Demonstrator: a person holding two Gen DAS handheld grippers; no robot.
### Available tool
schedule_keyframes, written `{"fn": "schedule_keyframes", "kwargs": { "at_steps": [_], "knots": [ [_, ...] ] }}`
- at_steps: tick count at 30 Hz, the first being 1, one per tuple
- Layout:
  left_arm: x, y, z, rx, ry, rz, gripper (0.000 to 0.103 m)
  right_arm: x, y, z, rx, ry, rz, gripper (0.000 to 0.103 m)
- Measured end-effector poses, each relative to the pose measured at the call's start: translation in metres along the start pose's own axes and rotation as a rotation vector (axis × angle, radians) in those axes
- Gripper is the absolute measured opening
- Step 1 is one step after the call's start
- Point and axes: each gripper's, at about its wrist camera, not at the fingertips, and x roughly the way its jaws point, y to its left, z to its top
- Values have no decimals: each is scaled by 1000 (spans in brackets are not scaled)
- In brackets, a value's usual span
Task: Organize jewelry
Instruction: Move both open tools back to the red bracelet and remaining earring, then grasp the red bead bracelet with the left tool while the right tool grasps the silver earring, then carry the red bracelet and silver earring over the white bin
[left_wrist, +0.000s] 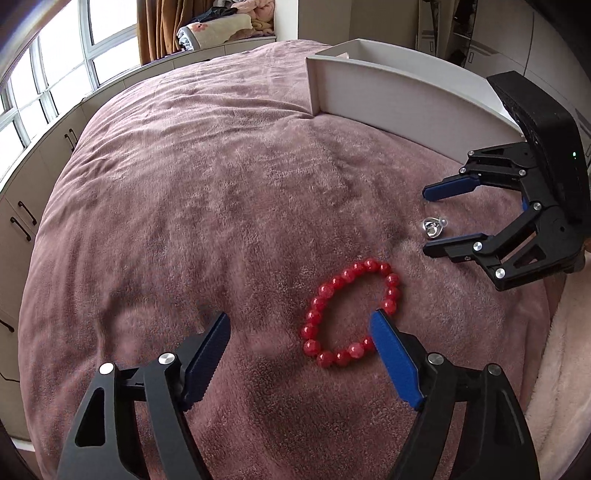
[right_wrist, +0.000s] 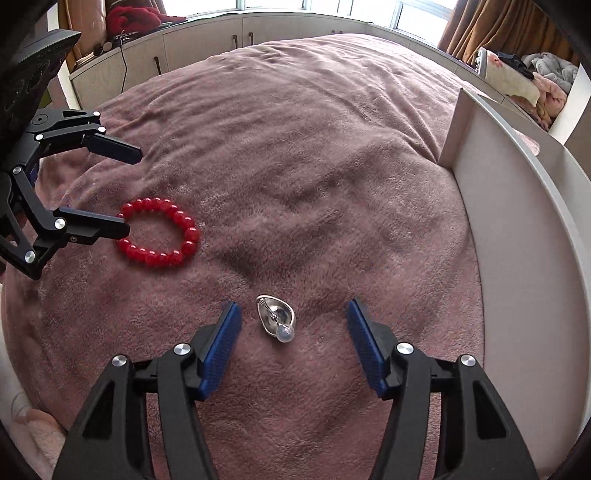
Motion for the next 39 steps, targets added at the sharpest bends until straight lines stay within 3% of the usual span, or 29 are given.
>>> {"fn": "schedule_keyframes", "kwargs": {
  "at_steps": [5,14,15,21,28,39],
  "knots": [
    [6,-4,-6,9,15,-8,71,0,-7,-1,37,12,28,45],
    [9,-14,-2,14,17,-7,38,0,-1,1,9,19,60,25],
    [11,-14,-1,13,28,-2,29,1,0,1,6,19,61,23],
    [12,-9,-2,-22,31,-9,15,-1,4,2,-11,3,53,21],
    [8,0,5,-70,12,-20,15,-10,1,7,0,-42,43,21],
    [-23,5,55,-86,-115,5,15,-28,-12,13,54,-125,14,21]
  ]
}}
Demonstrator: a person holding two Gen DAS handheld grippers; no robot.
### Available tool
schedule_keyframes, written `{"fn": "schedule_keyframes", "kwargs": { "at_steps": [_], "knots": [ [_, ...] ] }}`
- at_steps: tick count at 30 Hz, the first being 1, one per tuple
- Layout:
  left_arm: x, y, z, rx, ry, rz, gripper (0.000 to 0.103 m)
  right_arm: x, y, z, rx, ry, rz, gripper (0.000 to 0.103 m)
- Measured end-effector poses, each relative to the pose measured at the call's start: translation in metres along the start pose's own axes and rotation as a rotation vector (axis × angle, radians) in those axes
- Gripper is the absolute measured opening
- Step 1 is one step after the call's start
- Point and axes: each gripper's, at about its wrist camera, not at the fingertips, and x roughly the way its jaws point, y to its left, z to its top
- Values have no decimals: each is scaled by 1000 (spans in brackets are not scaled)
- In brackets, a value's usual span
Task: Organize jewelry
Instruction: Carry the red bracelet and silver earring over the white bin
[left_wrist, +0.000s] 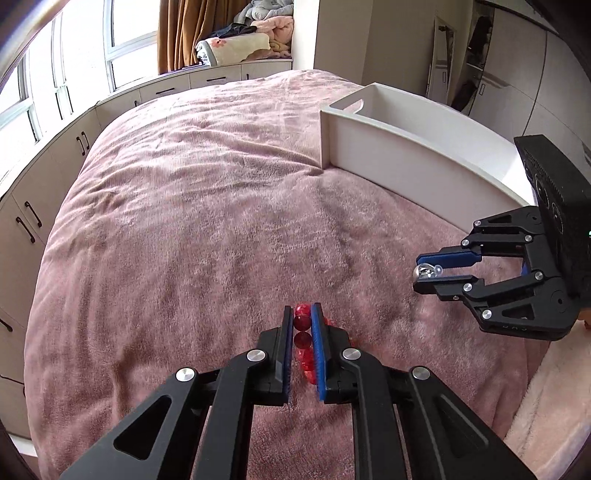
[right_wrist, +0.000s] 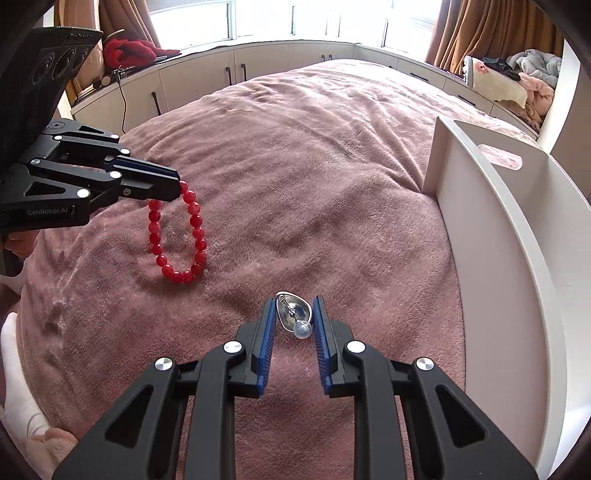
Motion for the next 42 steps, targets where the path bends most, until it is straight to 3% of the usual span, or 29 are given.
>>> {"fn": "schedule_keyframes", "kwargs": {
  "at_steps": [15,30,42],
  "knots": [
    [-27,-29,71,68,-119,30,15,-62,-37,12,155,-275,-88,21],
    [-40,-105,138,203,-193,3,15,-138,-91,-5,342,-537,-243,21],
    [-25,-164,190,201,-266,-58,15,-157,-137,-34,513,-558,-350,21]
  ]
}}
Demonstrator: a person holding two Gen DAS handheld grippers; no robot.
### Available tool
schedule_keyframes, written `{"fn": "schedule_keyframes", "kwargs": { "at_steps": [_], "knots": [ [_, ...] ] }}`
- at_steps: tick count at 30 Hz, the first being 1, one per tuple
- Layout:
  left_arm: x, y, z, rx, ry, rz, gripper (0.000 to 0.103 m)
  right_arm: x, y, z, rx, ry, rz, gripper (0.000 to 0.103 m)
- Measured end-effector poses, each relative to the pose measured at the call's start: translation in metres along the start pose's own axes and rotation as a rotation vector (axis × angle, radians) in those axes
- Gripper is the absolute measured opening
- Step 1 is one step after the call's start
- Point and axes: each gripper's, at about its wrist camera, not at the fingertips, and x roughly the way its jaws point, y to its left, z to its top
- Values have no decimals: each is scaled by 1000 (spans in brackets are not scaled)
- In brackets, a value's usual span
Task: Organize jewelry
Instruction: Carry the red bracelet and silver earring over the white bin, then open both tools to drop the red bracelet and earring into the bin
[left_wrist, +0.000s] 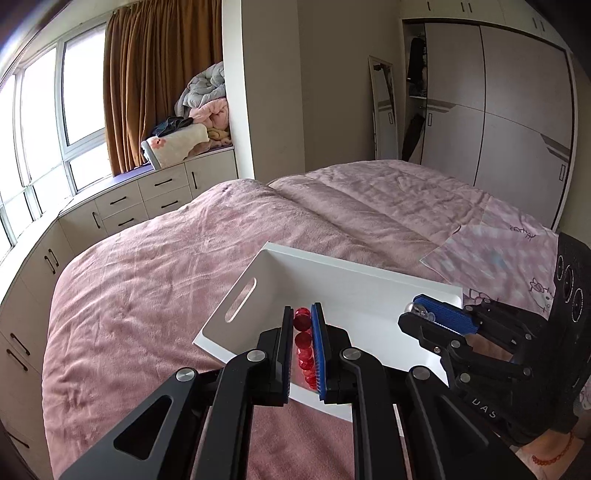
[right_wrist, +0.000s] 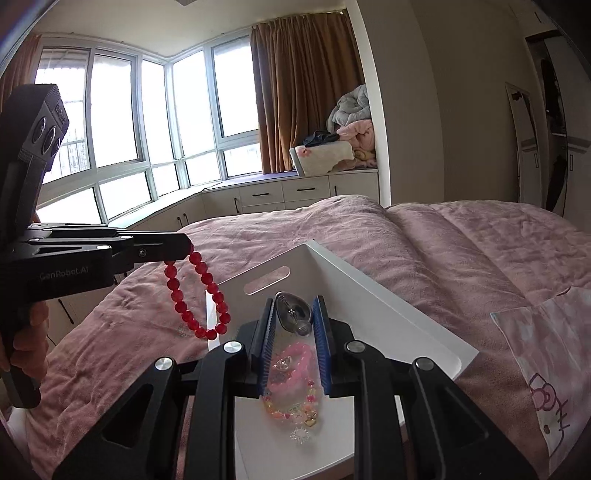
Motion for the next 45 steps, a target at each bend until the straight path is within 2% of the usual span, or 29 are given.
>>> {"fn": "schedule_keyframes", "kwargs": {
  "at_steps": [10,23,29,32,34,36,38,40,43,45],
  "knots": [
    [38,-15,7,-38,-3,-8,15,-1,-22,-1,54,-14,-37,21],
    [89,-8,-10,-119,100,1,15,9,-27,-6,59,23,-43,22],
    [101,-12,-16,-112,110,12,16,7,-26,-7,56,22,-41,22],
    [101,-13,-18,-116,100,39,30,9,-26,-8,55,22,-52,24],
    [98,-12,-18,-133,79,66,47,7,-26,-8,57,9,-62,38],
    [91,-10,-19,-155,47,106,58,4,-26,-8,59,-13,-64,52],
    [82,-6,-22,-179,19,138,66,2,-26,-7,54,-25,-67,54],
    [70,-2,-25,-187,1,152,78,0,-25,-6,46,-38,-60,54],
    [48,1,-30,-159,-33,196,92,-5,-20,-5,30,-60,-59,59],
    [32,3,-32,-146,-63,224,93,-9,-16,-3,18,-81,-59,63]
  ]
}}
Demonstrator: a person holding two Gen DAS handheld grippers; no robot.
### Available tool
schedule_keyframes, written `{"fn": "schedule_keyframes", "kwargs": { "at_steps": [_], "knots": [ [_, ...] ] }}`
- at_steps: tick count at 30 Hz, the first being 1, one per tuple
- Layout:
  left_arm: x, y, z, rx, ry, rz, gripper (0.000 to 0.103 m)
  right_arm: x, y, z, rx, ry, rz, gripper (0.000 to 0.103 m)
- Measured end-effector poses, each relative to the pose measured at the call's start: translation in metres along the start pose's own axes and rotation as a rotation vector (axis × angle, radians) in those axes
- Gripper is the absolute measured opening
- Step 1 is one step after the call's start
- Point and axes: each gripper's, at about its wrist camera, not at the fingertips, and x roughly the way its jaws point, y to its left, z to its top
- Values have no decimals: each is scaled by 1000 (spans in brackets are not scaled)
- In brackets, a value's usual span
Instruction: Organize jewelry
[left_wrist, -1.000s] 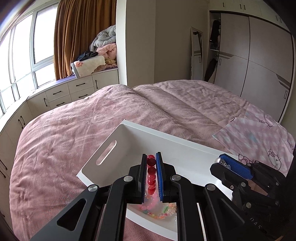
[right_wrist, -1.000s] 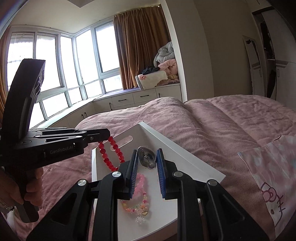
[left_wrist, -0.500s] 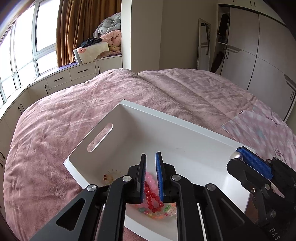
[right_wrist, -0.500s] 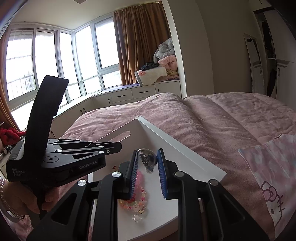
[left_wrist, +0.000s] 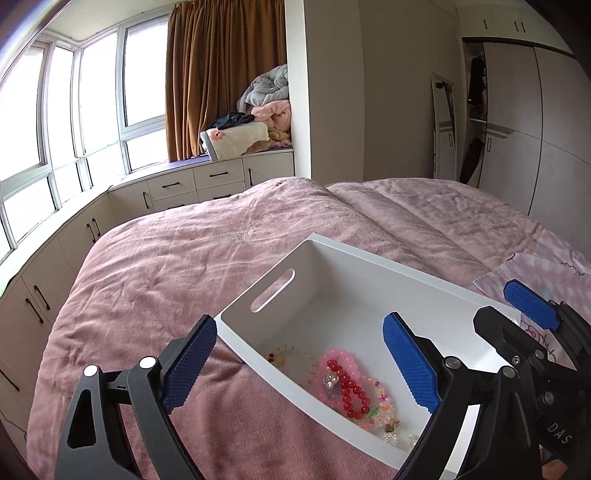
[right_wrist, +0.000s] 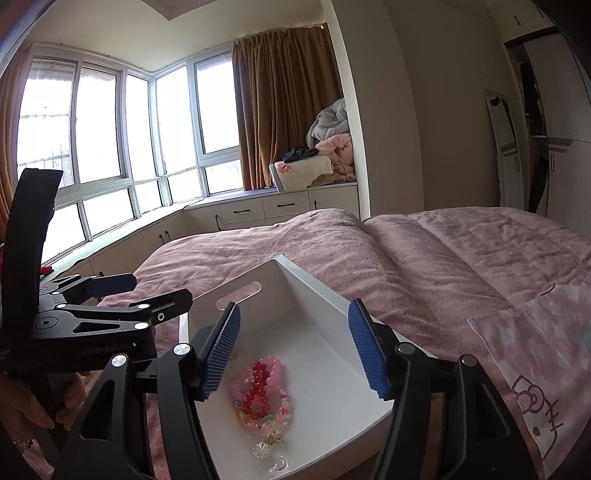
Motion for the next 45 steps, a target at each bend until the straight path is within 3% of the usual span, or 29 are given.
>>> {"fn": "schedule_keyframes", "kwargs": {
  "at_steps": [4,8,14,18,22,25,30,35,45],
  "knots": [
    [-32,14,1,-32,-55,56,99,-11,9,3,-23,-49,2,73],
    [-65,21,1,-39,-122,82,99,-19,17,5,-43,-78,9,83],
    [-109,18,-13,-57,-216,154,99,-34,31,8,-143,-64,14,98],
    [-134,24,-47,-207,-242,160,99,-52,31,-1,-220,-27,10,98],
    [-151,12,-78,-189,-311,207,99,-73,22,-16,-267,-2,-13,98],
    [-140,-7,-82,-133,-264,203,99,-82,16,-26,-286,-5,-44,98],
    [-115,-45,-104,-43,-231,207,99,-83,4,-49,-336,-16,8,98],
    [-86,-67,-131,-88,-151,161,99,-79,-8,-71,-316,23,14,98],
    [-72,-64,-143,-145,-142,187,99,-83,-13,-81,-275,-7,-3,98]
  ]
}}
